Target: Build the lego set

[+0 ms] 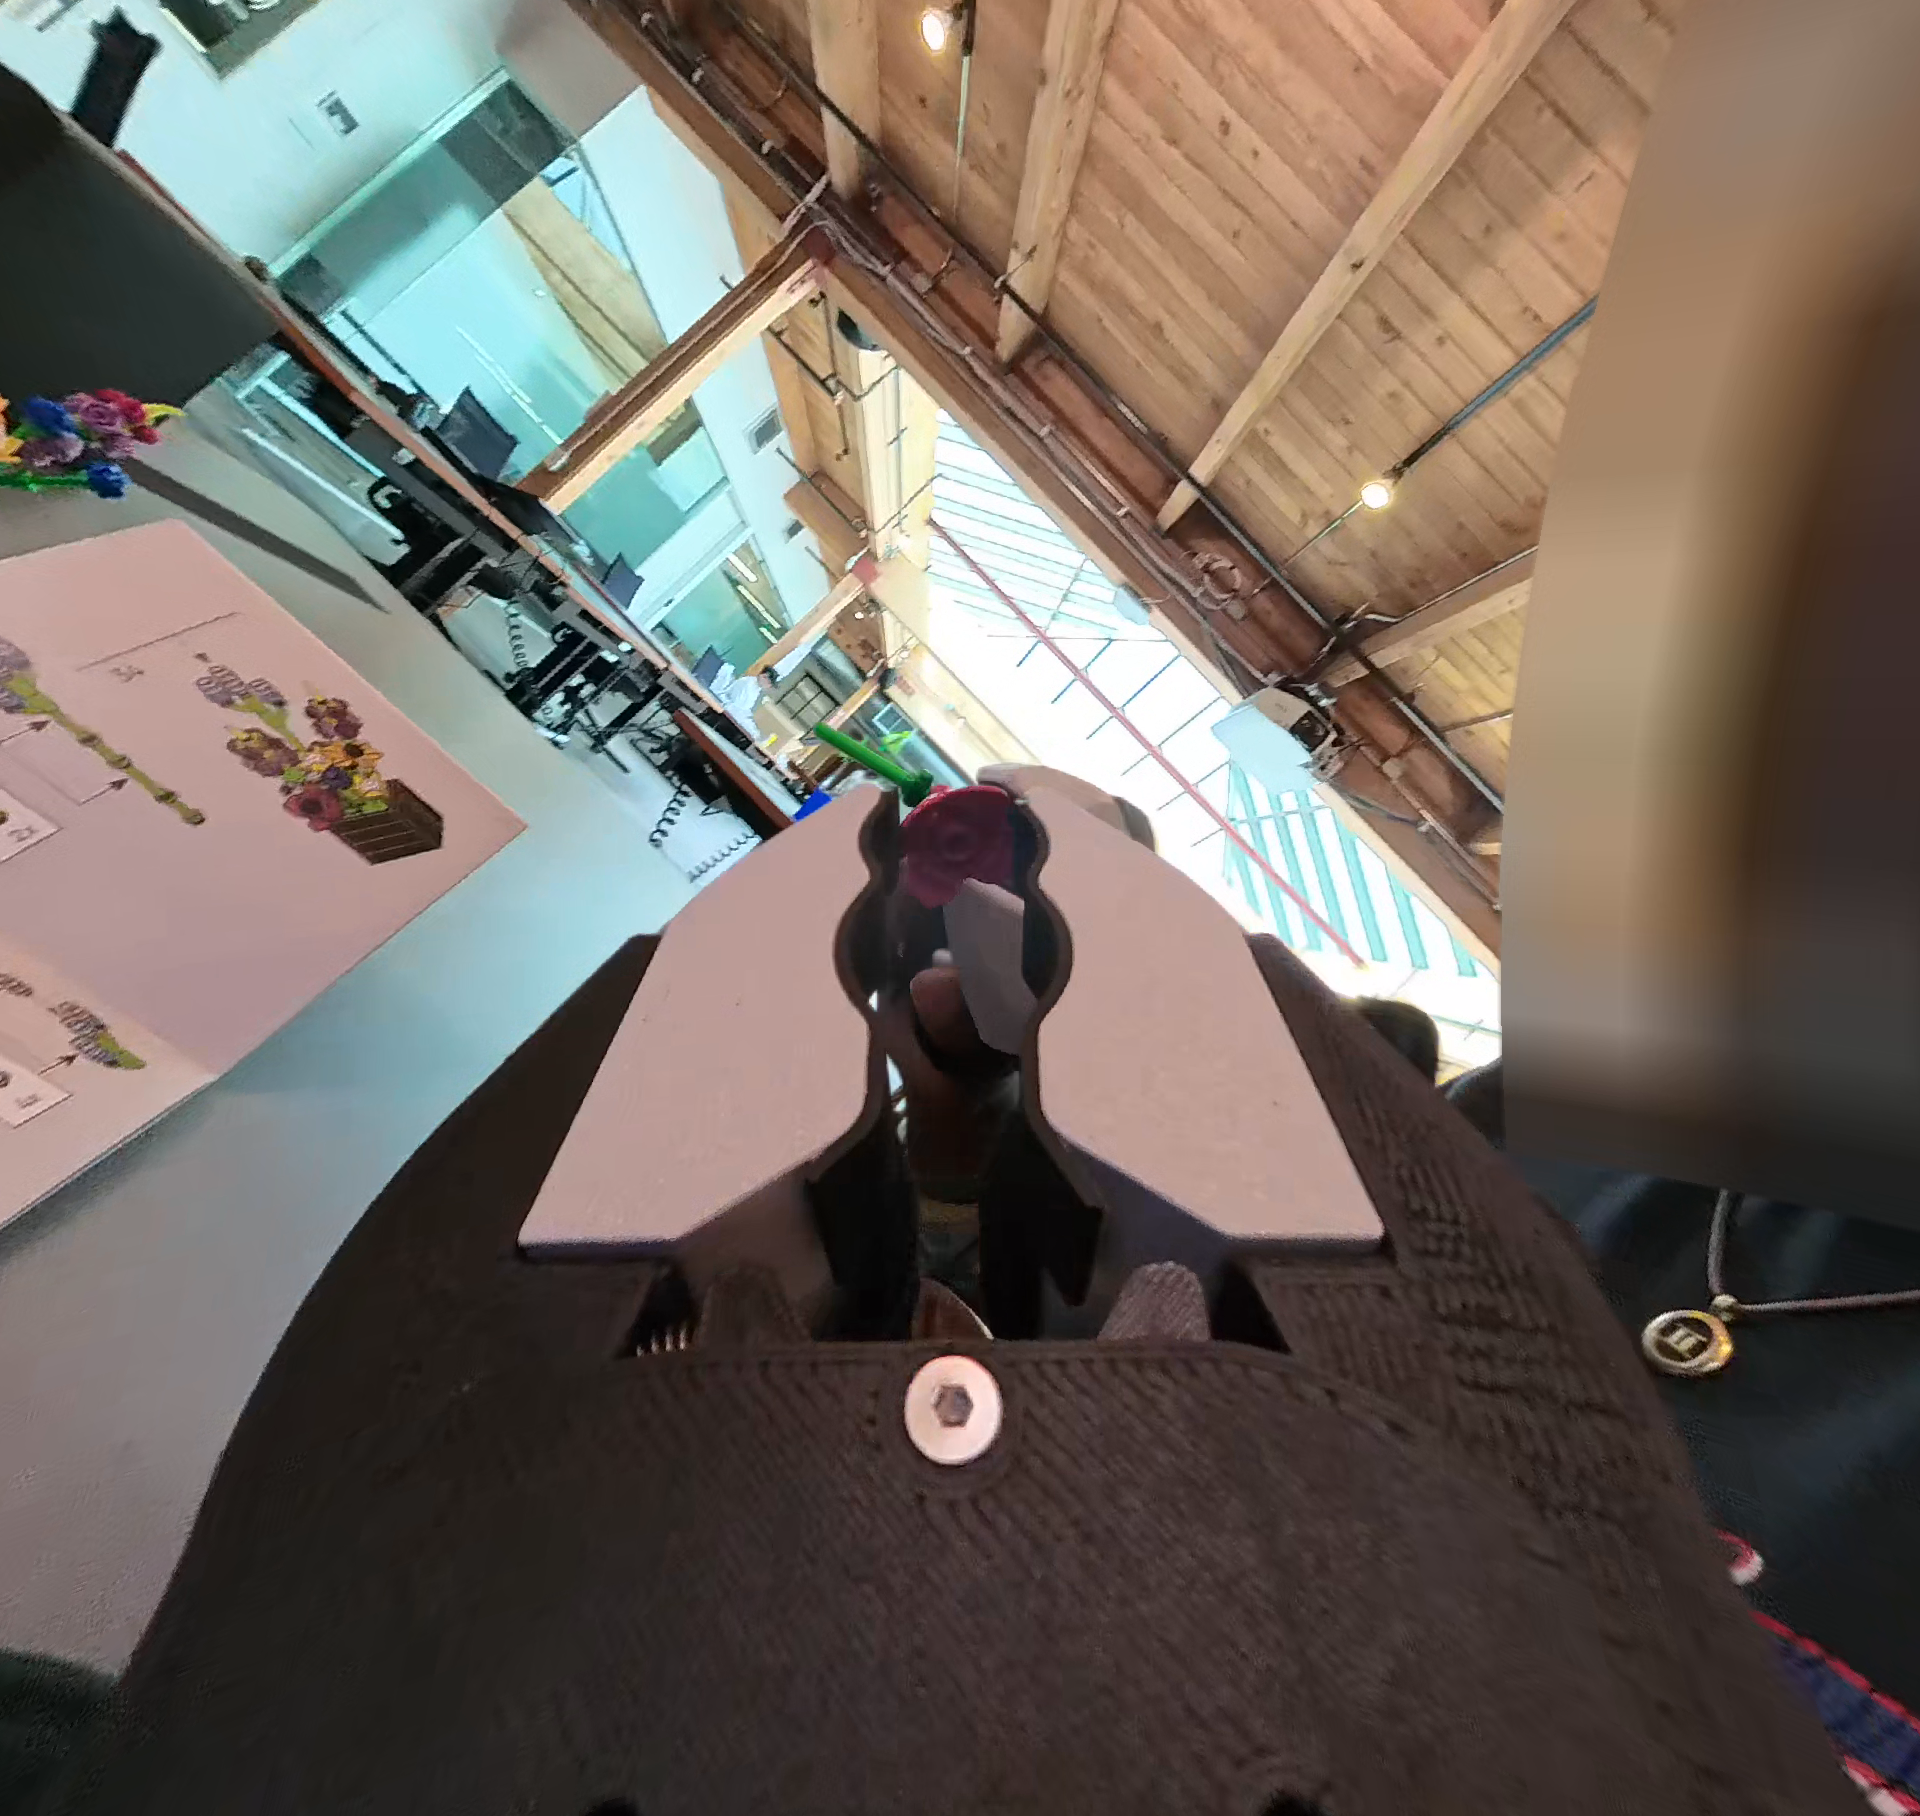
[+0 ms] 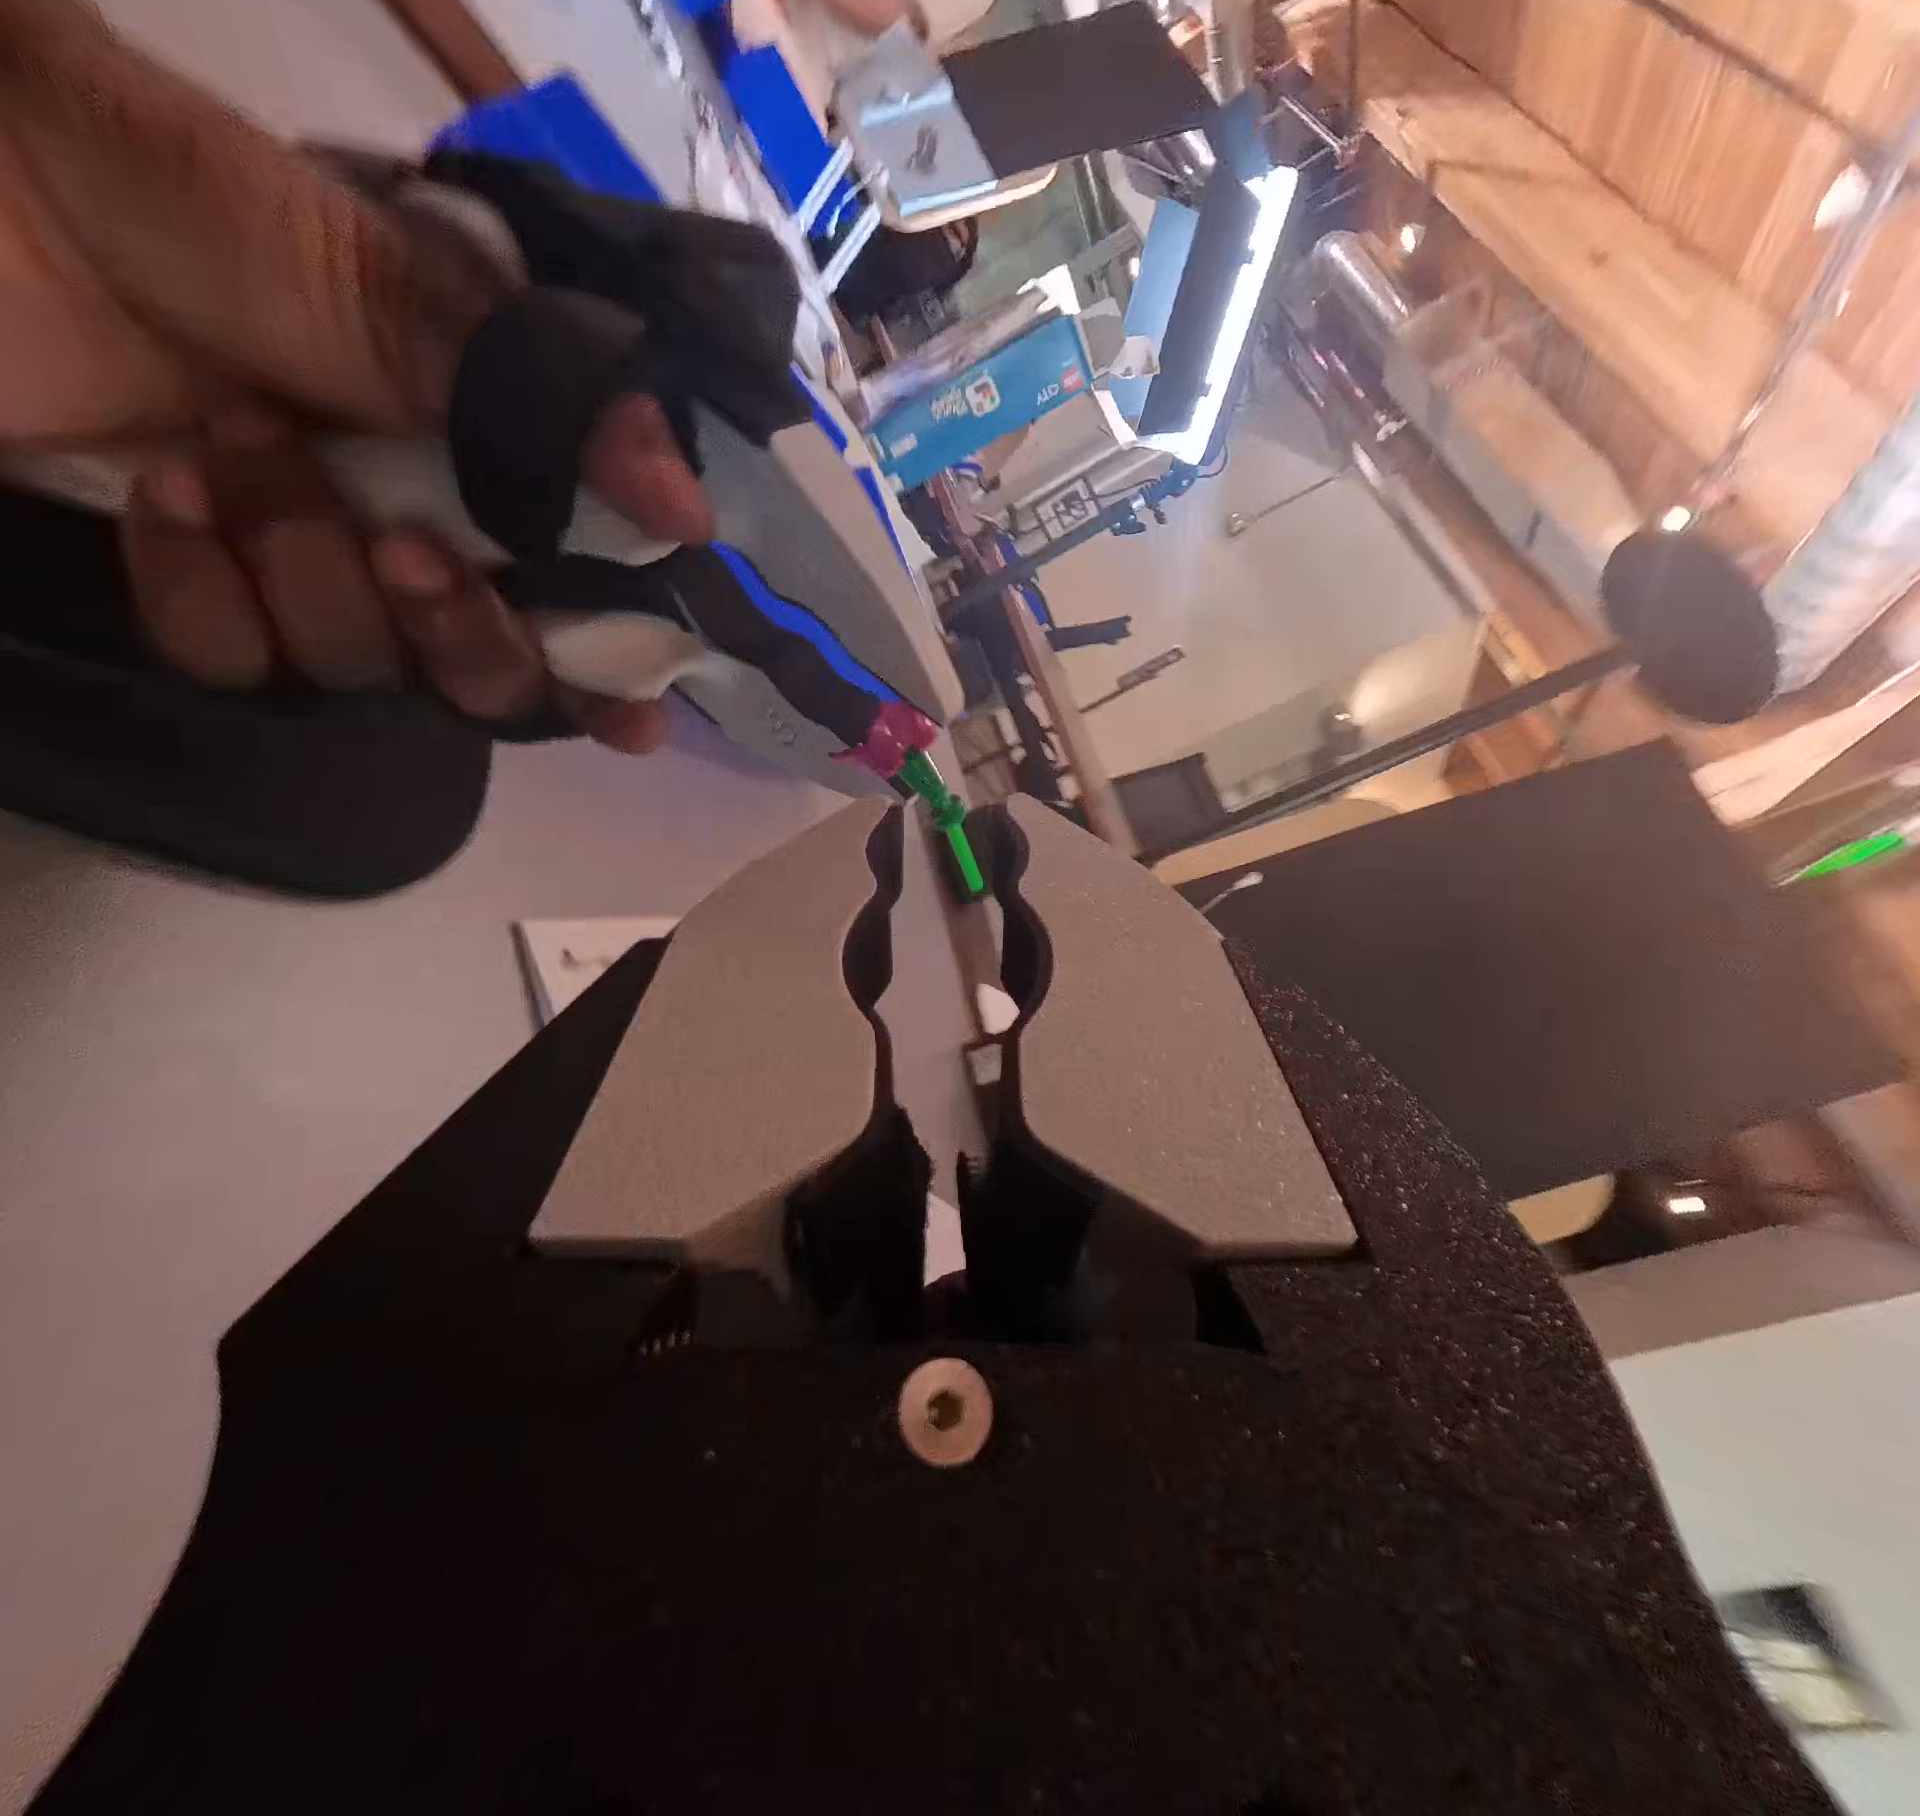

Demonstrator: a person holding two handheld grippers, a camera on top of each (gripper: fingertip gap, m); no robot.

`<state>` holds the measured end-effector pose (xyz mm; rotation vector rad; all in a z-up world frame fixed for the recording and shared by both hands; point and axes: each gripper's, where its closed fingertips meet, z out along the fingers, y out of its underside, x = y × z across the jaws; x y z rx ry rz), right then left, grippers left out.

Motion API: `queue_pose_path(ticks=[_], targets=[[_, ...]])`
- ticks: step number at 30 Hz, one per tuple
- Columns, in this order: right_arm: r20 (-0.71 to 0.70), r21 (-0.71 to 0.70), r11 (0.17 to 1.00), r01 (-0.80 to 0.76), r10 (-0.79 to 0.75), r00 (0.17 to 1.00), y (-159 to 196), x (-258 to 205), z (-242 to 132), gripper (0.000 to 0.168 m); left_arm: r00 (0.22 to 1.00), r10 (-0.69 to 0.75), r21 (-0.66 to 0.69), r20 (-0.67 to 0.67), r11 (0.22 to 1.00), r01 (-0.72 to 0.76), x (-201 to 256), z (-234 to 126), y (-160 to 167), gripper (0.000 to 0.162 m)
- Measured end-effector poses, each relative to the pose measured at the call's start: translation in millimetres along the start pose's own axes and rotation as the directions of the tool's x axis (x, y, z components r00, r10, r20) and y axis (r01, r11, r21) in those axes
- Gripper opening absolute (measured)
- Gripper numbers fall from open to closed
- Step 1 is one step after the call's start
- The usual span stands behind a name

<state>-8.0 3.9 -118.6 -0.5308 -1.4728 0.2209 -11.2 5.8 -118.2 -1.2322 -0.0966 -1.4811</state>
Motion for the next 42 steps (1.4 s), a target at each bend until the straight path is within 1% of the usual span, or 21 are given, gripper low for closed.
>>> queue_pose_path(ticks=[2, 4, 6, 10, 15, 18, 21, 23, 24, 26, 27, 29, 31, 32, 34, 35, 37, 39, 42], targets=[[-0.015, -0.045, 0.989, 0.139, -0.140, 0.990, 2, -6, 4, 0.016, 1.000, 0.000, -0.007, 0.019, 1.000, 0.000, -3, 0, 3, 0.021], [-0.034, -0.077, 0.970, 0.230, -0.233, 0.972, 5, -9, 7, 0.018, 1.000, -0.022, -0.012, 0.020, 1.000, 0.022, -3, 0, 6, 0.021], [-0.060, -0.099, 0.959, 0.266, -0.273, 0.960, 7, -9, 8, 0.018, 0.999, -0.044, -0.016, 0.020, 0.999, 0.044, -4, 2, 9, 0.021], [-0.075, -0.118, 0.954, 0.276, -0.286, 0.955, 11, -10, 8, 0.007, 0.998, -0.056, -0.008, 0.026, 0.998, 0.056, -7, 3, 10, 0.021], [-0.062, -0.089, 0.980, 0.177, -0.183, 0.981, 15, -14, 5, 0.006, 0.999, -0.021, -0.048, 0.031, 0.999, 0.023, -9, 3, 14, 0.019], [-0.055, -0.065, 0.993, 0.102, -0.106, 0.993, 17, -16, 4, 0.006, 1.000, -0.008, -0.067, 0.021, 0.998, 0.009, -8, 4, 16, 0.023], [-0.055, -0.019, 0.997, -0.081, 0.079, 0.995, 22, -11, 2, 0.006, 0.999, 0.044, -0.080, 0.004, 0.996, -0.043, -6, 2, 15, 0.032], [-0.031, 0.042, 0.964, -0.262, 0.263, 0.964, 24, -7, -1, 0.006, 0.992, 0.126, -0.093, 0.009, 0.988, -0.125, -7, 0, 13, 0.035], [0.005, 0.084, 0.926, -0.368, 0.369, 0.930, 24, -5, -2, 0.006, 0.983, 0.181, -0.107, 0.014, 0.978, -0.178, -7, -1, 12, 0.035], [0.126, 0.154, 0.802, -0.578, 0.564, 0.816, 25, -4, -4, 0.006, 0.952, 0.306, -0.165, 0.023, 0.940, -0.299, -11, -3, 13, 0.035], [0.199, 0.174, 0.721, -0.671, 0.641, 0.741, 25, -4, -6, 0.006, 0.930, 0.365, -0.209, 0.027, 0.912, -0.352, -15, -5, 15, 0.035], [0.335, 0.203, 0.524, -0.827, 0.757, 0.562, 26, 2, -10, 0.006, 0.886, 0.462, -0.313, 0.032, 0.847, -0.430, -26, -7, 21, 0.035], [0.404, 0.189, 0.324, -0.927, 0.835, 0.374, 35, 11, -11, 0.006, 0.838, 0.545, -0.400, 0.017, 0.772, -0.494, -35, -8, 27, 0.035], [0.417, 0.171, 0.265, -0.949, 0.853, 0.313, 41, 12, -10, 0.006, 0.814, 0.581, -0.430, 0.005, 0.736, -0.523, -39, -8, 29, 0.035], [0.421, 0.137, 0.227, -0.964, 0.868, 0.264, 48, 7, -7, 0.006, 0.785, 0.620, -0.461, -0.014, 0.692, -0.555, -44, -6, 32, 0.035], [0.428, 0.121, 0.209, -0.971, 0.871, 0.241, 49, 4, -6, 0.006, 0.788, 0.615, -0.464, -0.019, 0.693, -0.552, -45, -4, 33, 0.035], [0.462, 0.106, 0.146, -0.984, 0.869, 0.179, 48, 1, -5, 0.006, 0.813, 0.583, -0.449, -0.007, 0.724, -0.523, -47, -1, 34, 0.033], [0.486, 0.097, 0.090, -0.991, 0.865, 0.126, 49, 1, -5, 0.006, 0.830, 0.558, -0.433, 0.014, 0.751, -0.498, -49, -1, 31, 0.028], [0.497, 0.076, 0.070, -0.995, 0.862, 0.099, 51, -2, -4, 0.006, 0.847, 0.530, -0.413, 0.031, 0.779, -0.472, -51, -2, 27, 0.025]])
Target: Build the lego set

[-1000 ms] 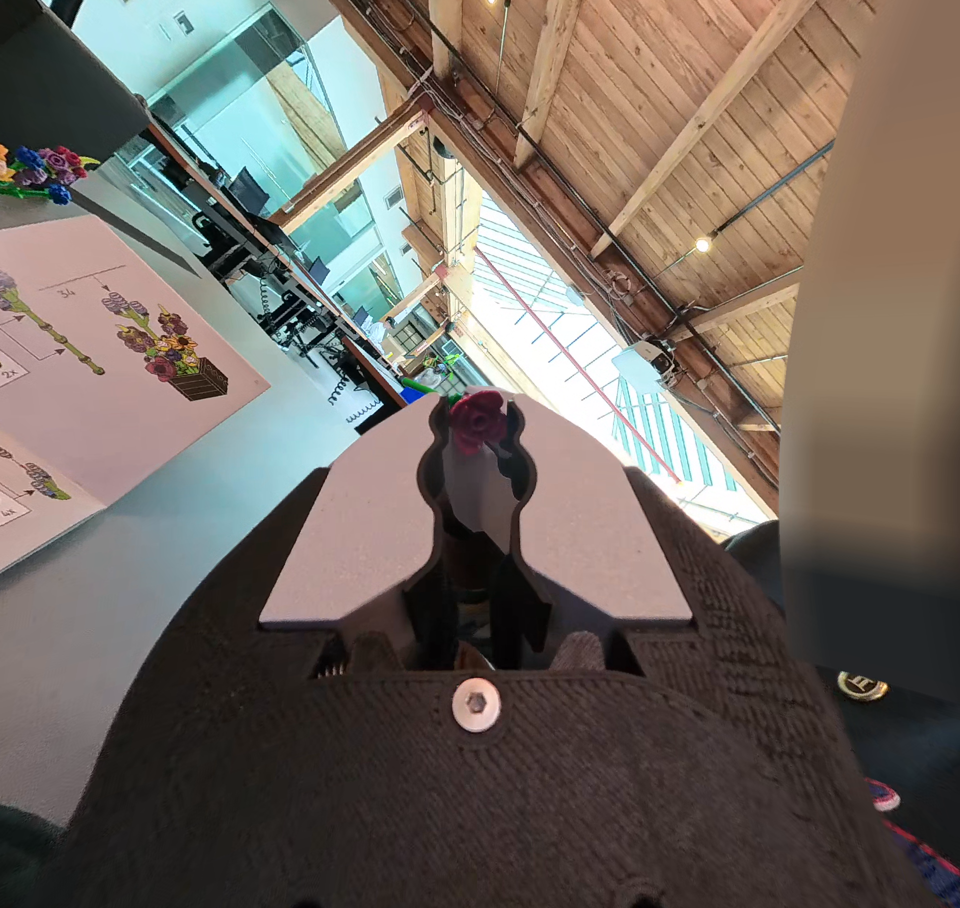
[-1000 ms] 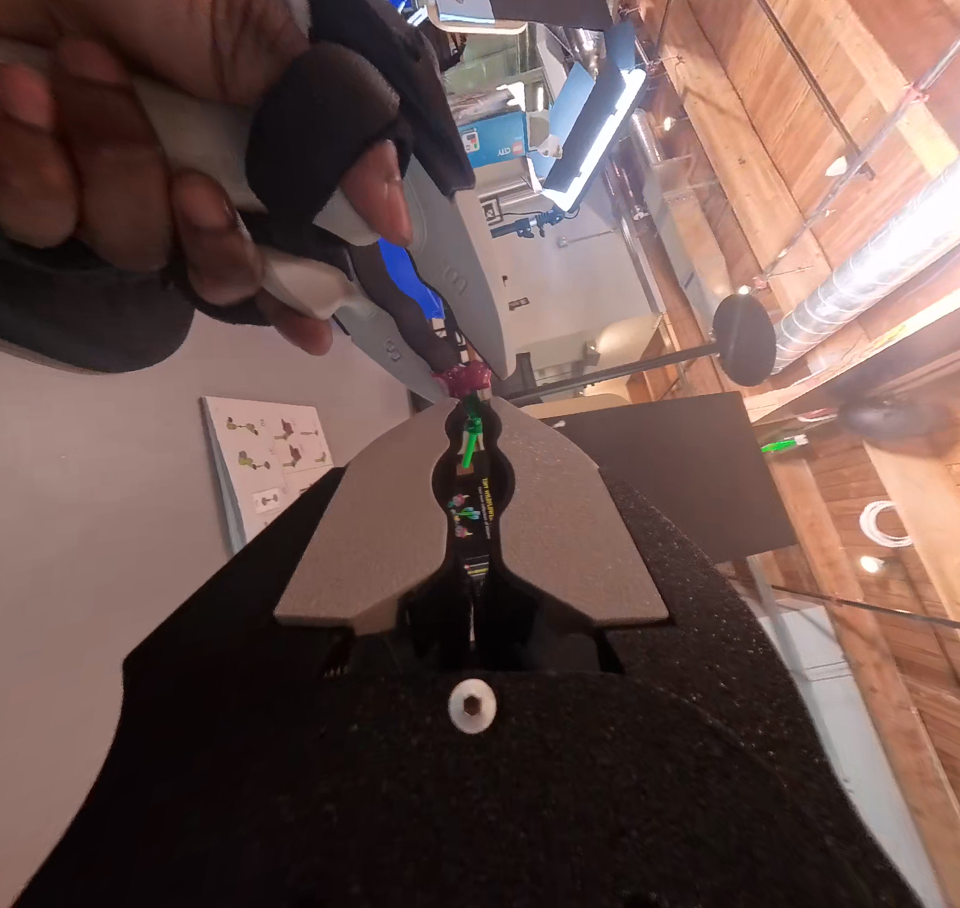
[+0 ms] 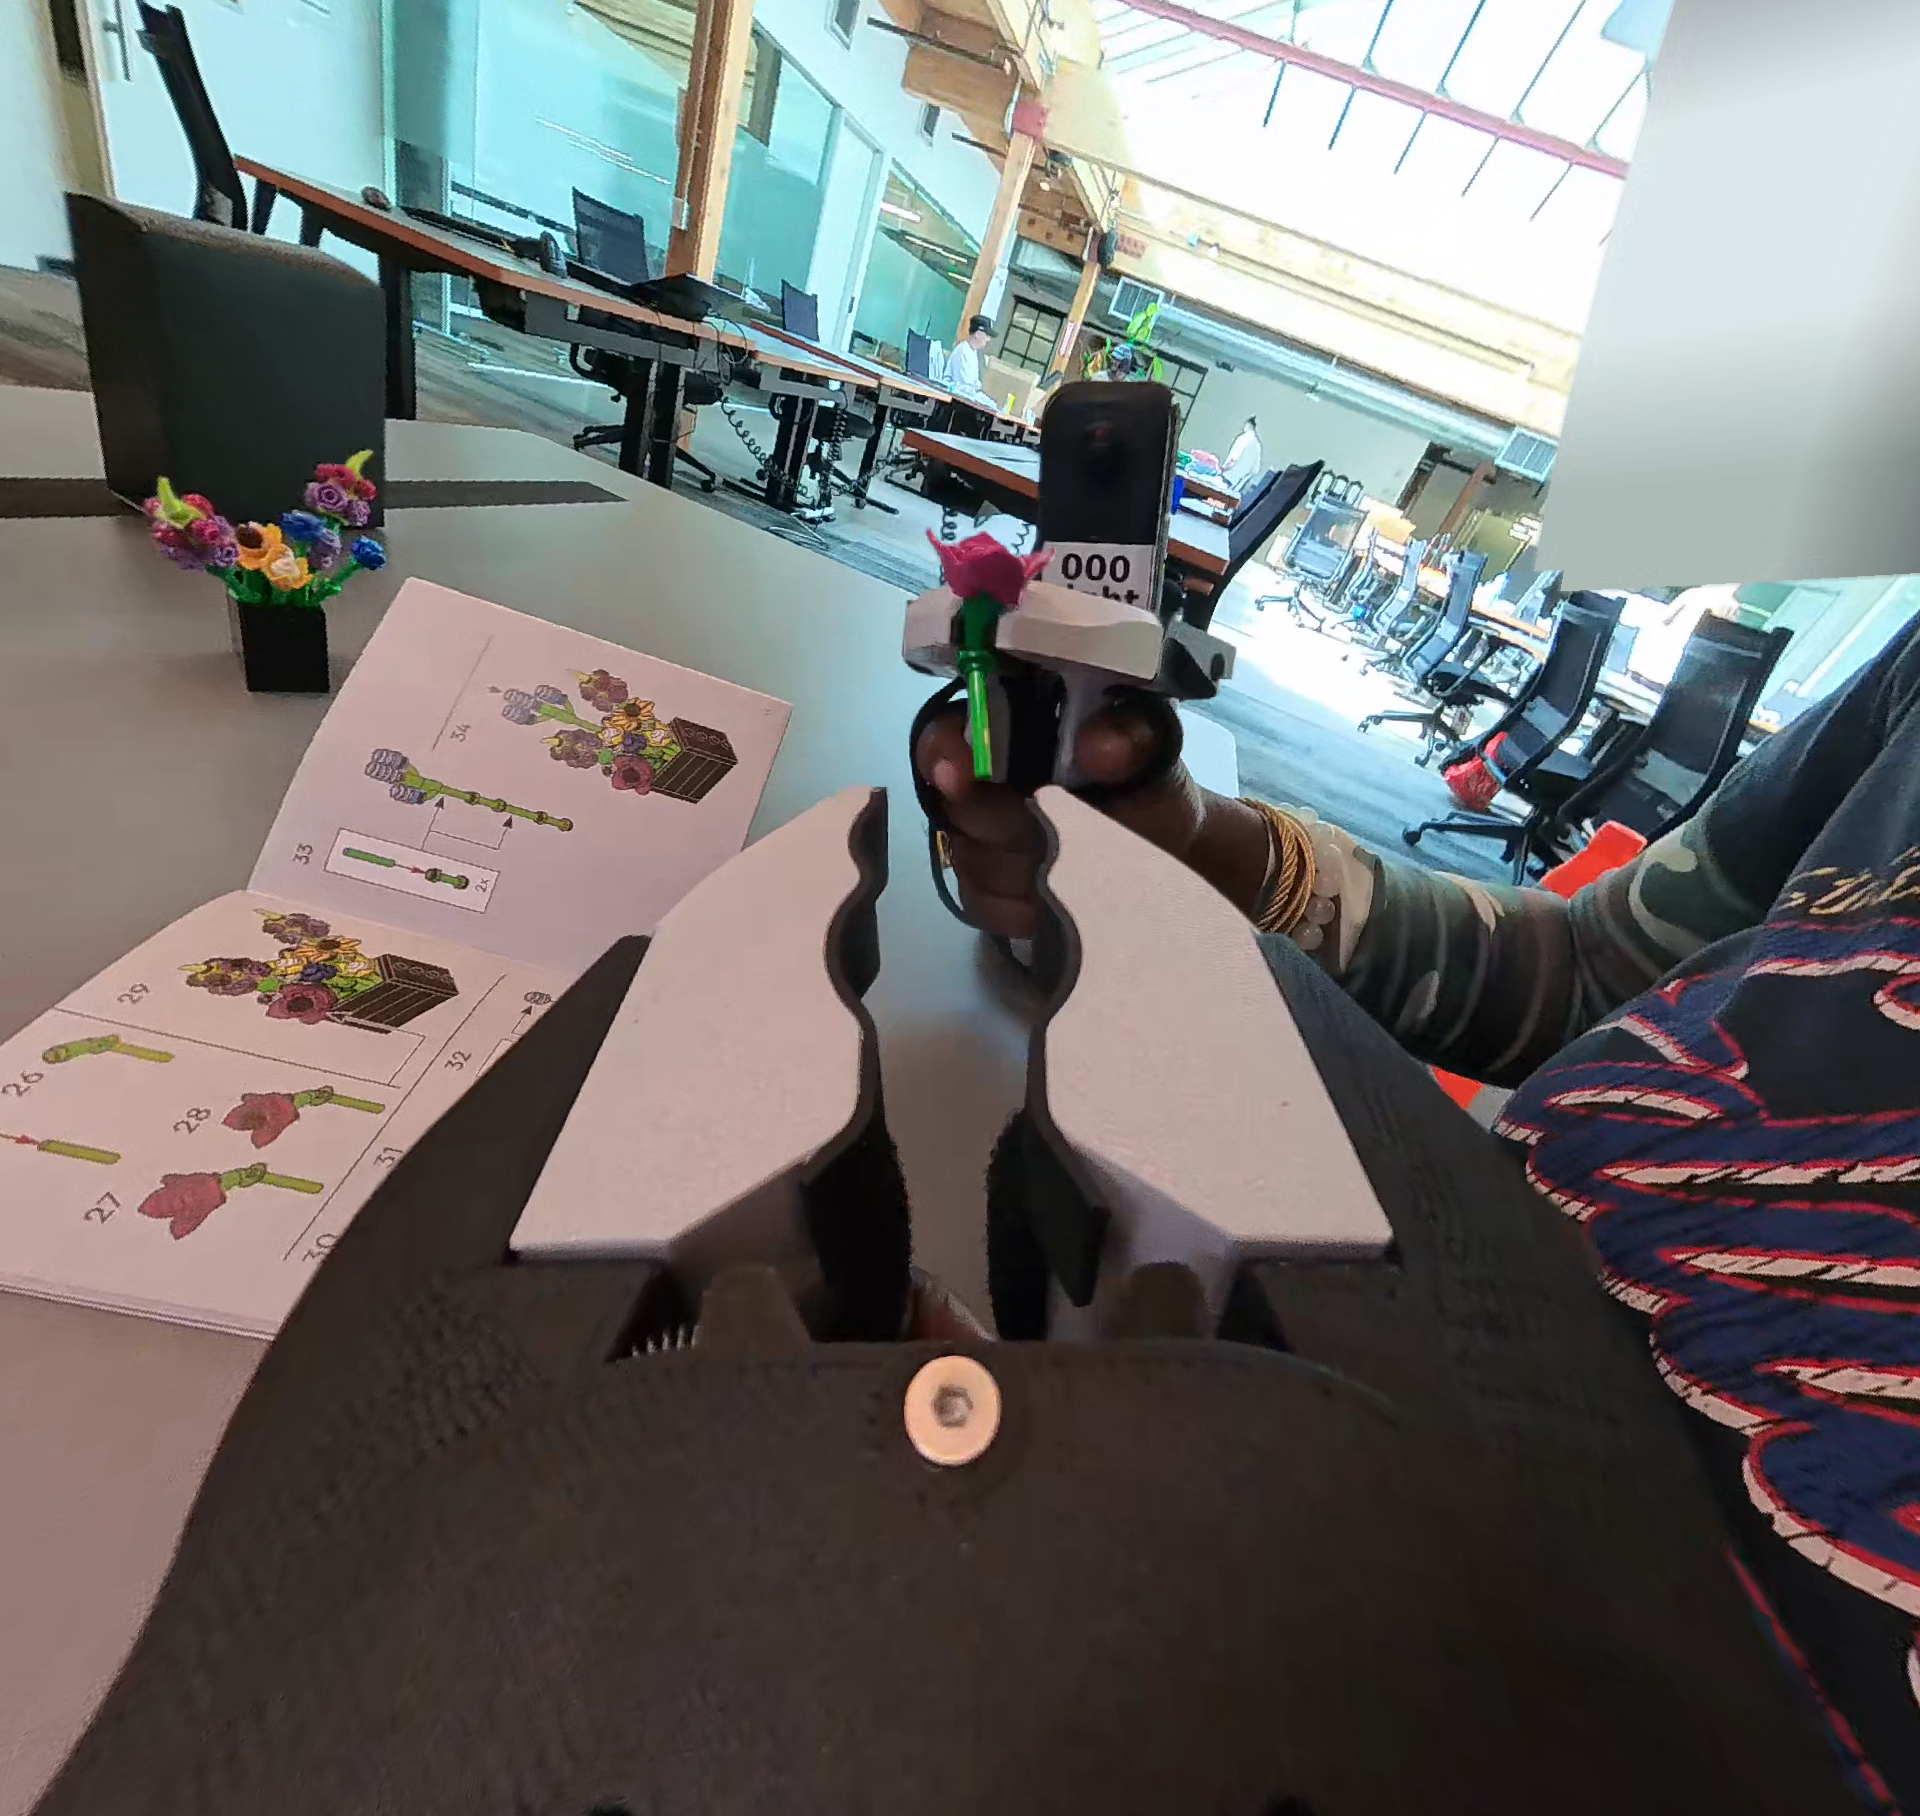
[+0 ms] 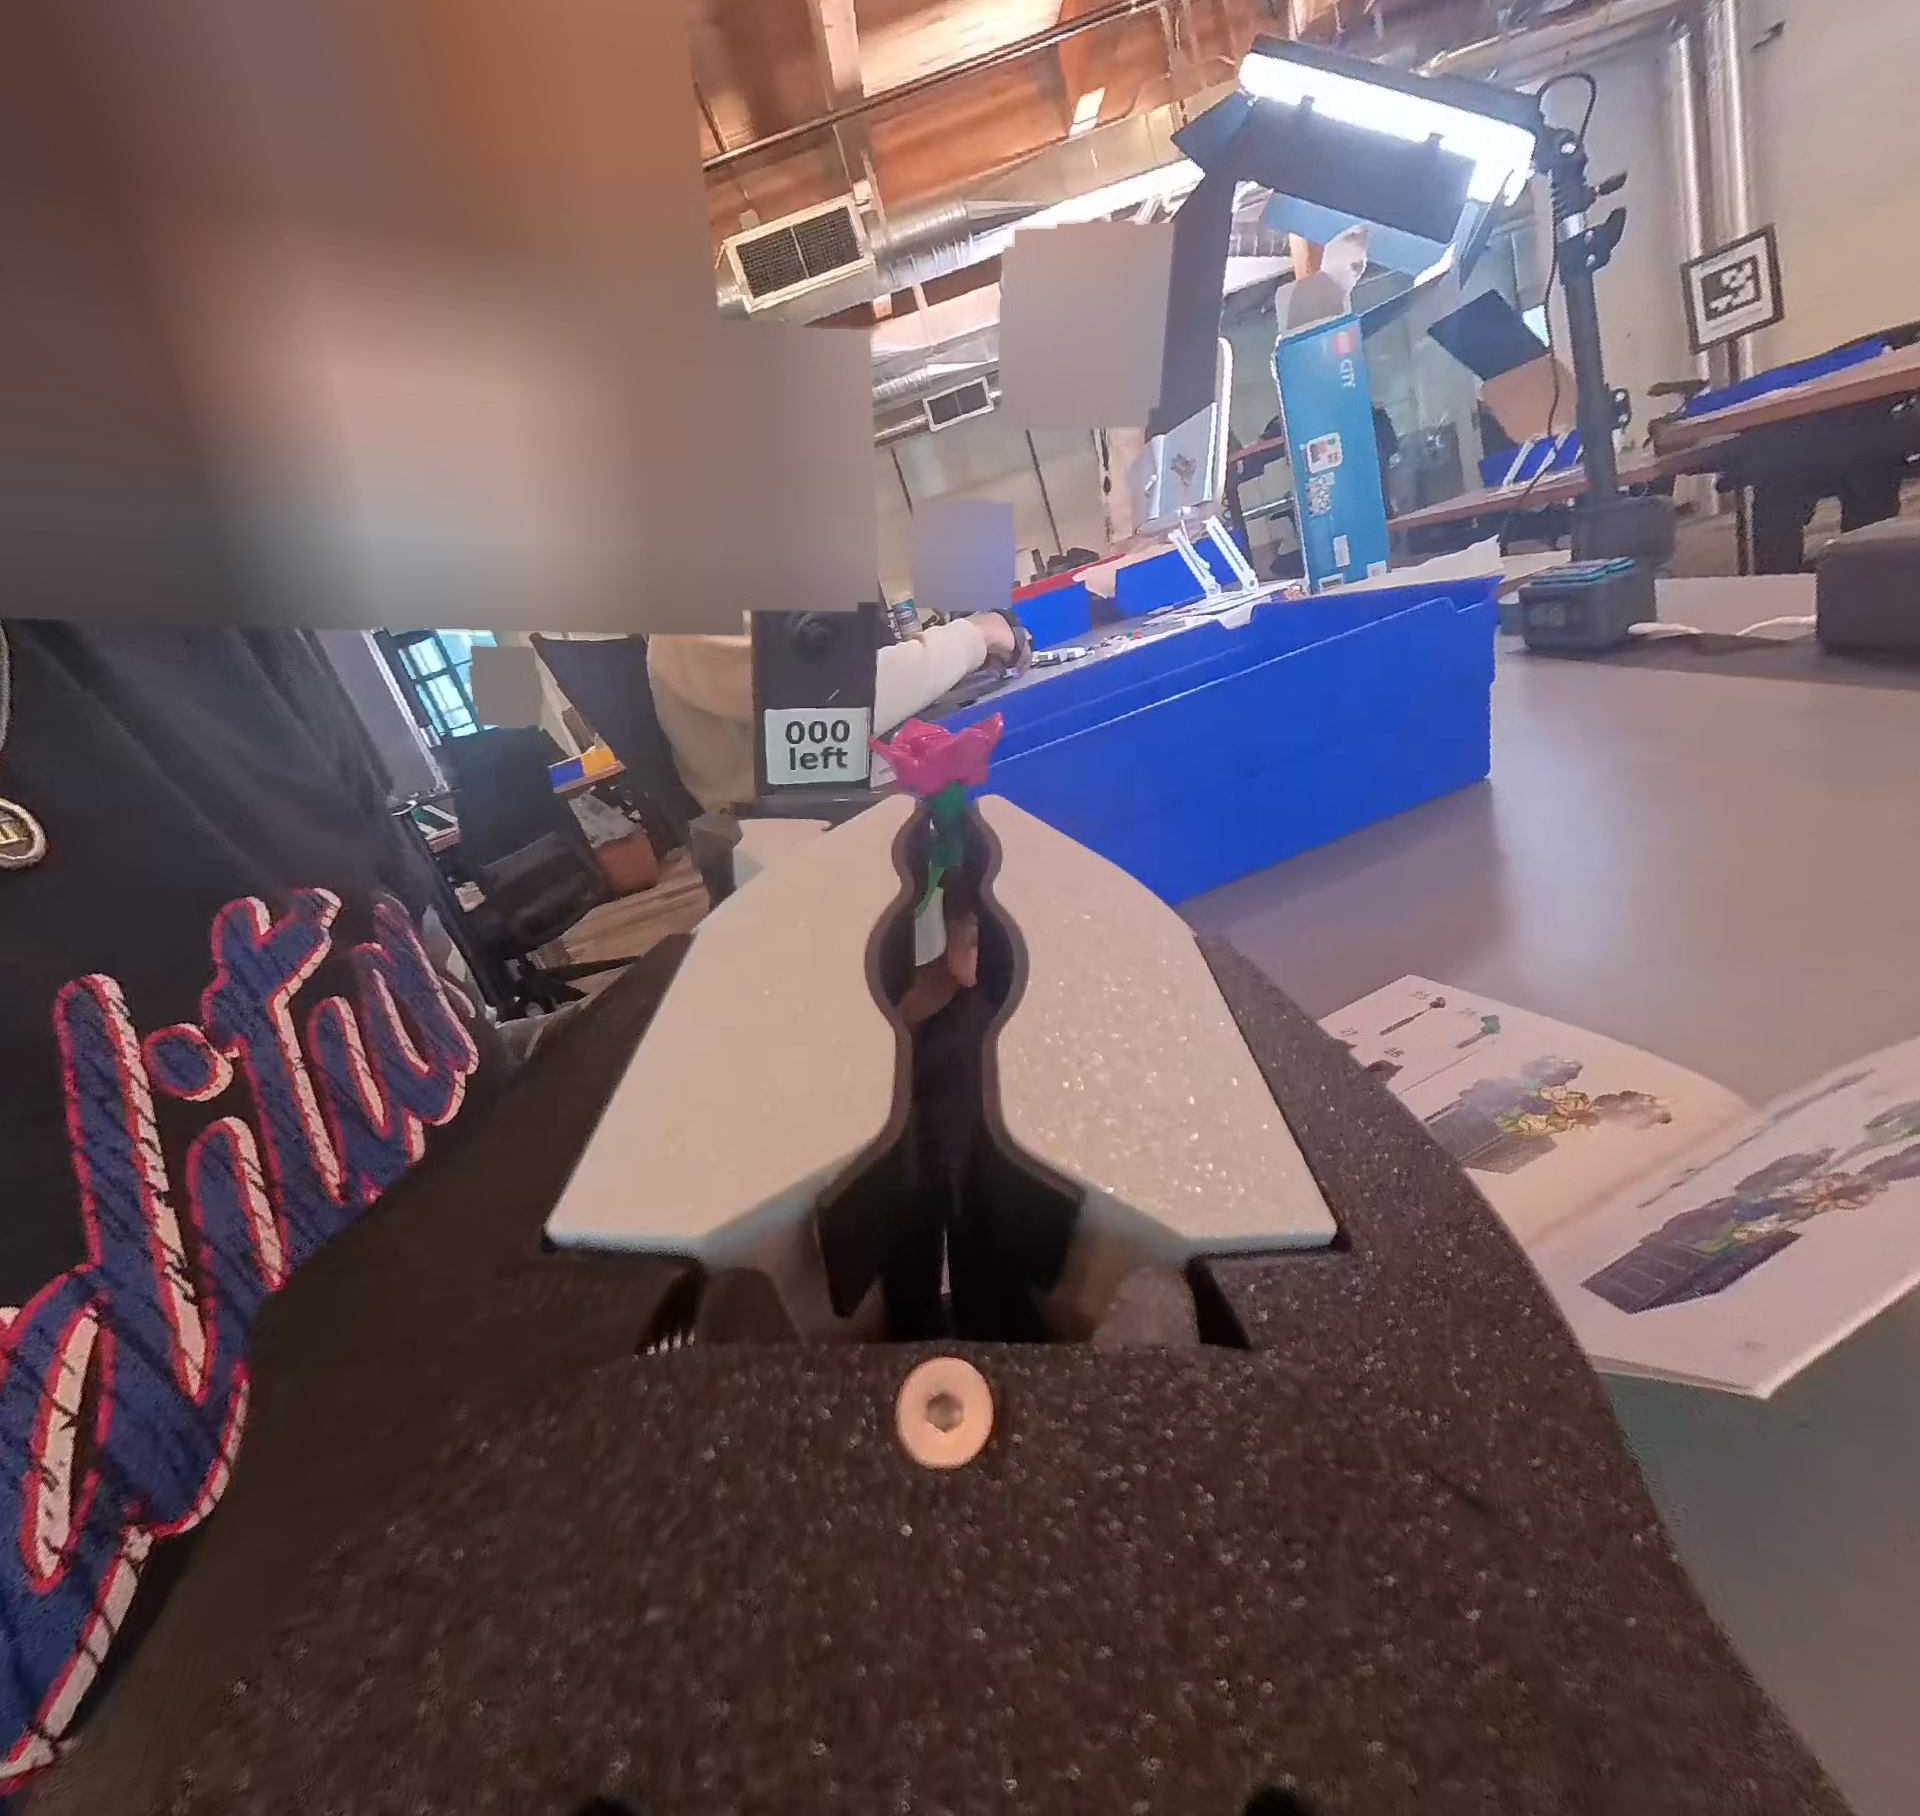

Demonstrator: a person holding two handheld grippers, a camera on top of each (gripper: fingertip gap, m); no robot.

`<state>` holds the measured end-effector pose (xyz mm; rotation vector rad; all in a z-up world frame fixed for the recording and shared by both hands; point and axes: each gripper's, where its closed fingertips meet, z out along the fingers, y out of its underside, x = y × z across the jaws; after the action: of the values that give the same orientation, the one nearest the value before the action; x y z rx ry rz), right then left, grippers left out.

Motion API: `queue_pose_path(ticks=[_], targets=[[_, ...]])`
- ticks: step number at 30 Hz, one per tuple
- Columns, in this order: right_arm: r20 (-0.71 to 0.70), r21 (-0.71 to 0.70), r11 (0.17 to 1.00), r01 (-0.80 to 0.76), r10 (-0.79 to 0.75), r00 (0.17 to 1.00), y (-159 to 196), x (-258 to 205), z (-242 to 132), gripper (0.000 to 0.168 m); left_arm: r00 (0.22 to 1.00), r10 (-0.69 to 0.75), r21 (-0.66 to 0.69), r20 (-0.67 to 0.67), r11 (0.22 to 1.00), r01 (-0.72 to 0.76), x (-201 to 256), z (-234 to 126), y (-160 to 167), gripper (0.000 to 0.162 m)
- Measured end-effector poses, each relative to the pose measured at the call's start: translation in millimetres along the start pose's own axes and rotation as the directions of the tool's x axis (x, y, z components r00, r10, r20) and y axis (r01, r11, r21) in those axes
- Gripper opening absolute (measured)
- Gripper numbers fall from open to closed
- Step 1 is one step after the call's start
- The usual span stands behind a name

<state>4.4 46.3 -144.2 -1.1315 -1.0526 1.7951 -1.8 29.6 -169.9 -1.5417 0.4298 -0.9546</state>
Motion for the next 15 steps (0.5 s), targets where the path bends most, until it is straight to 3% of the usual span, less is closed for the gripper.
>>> queue_pose_path(ticks=[15], targets=[[0.064, -0.079, 0.997, -0.004, 0.009, 0.998, 18, -11, 11, 0.006, 0.998, -0.010, -0.059, -0.056, 0.998, 0.006, 6, 4, 9, 0.018]])
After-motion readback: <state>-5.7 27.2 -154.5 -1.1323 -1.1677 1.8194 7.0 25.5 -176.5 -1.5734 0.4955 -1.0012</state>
